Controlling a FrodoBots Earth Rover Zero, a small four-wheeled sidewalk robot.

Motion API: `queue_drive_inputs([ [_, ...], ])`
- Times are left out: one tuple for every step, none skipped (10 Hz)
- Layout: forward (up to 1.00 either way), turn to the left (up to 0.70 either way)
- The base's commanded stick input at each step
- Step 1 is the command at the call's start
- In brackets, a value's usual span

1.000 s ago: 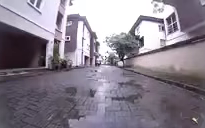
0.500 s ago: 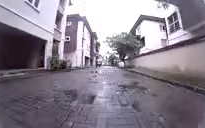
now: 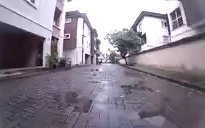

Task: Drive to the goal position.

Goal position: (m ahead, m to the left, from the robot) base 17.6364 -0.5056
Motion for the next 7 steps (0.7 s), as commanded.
queue_drive_inputs([
  [0.70, 0.00],
  [0.70, 0.00],
  [0.70, 0.00],
  [0.70, 0.00],
  [0.70, 0.00],
  [0.70, 0.00],
  [0.70, 0.00],
])
